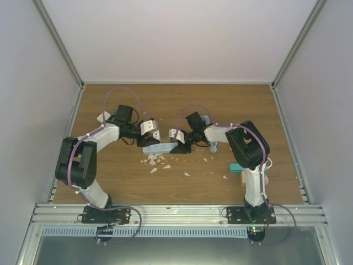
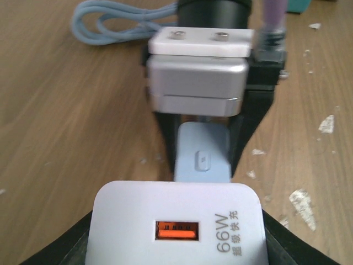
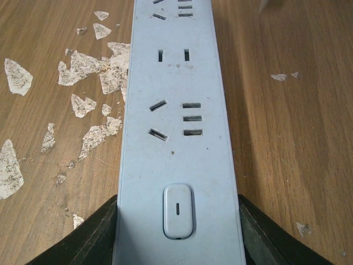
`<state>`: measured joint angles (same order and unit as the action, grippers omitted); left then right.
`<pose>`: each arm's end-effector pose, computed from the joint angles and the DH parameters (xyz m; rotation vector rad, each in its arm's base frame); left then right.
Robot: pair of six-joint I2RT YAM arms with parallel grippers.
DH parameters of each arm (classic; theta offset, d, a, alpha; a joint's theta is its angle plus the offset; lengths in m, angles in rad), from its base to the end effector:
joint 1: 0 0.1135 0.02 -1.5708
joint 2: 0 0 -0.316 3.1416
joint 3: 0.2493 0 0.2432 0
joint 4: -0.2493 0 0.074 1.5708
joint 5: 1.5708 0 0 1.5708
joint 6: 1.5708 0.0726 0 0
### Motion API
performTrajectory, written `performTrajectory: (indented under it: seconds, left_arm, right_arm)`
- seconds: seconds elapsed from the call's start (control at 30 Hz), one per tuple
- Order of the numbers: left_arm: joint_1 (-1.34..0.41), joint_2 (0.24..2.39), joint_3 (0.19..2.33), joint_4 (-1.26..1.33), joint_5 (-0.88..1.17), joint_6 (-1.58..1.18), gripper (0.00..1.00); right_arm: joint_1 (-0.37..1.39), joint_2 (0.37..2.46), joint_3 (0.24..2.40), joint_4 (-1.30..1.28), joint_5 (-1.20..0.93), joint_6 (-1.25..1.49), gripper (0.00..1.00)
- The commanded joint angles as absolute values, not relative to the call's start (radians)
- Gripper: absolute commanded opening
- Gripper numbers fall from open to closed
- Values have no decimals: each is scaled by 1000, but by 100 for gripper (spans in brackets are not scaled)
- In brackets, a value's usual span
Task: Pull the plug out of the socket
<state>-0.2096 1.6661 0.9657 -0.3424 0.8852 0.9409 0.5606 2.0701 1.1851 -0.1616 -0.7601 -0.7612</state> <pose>0.3105 -0.1235 0.2184 1.4596 1.7235 -0.7751 0.3379 0.2712 0.1369 -1.6837 1.7445 0.8934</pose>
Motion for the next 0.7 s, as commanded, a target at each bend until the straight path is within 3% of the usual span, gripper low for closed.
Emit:
performTrajectory:
  seconds: [0.0, 0.33, 0.67]
  left_arm:
    - [-137, 1613, 1071, -497, 807, 1023, 33]
    - [94, 1707, 1351, -913, 524, 1159, 35]
    - [214, 1846, 1476, -1050, 203, 1190, 35]
  right_arm:
    - [574, 2095, 1183, -196, -695, -741, 15]
    - [574, 2102, 1209, -207, -675, -732, 18]
    - [572, 2107, 1241, -240, -658, -746, 20]
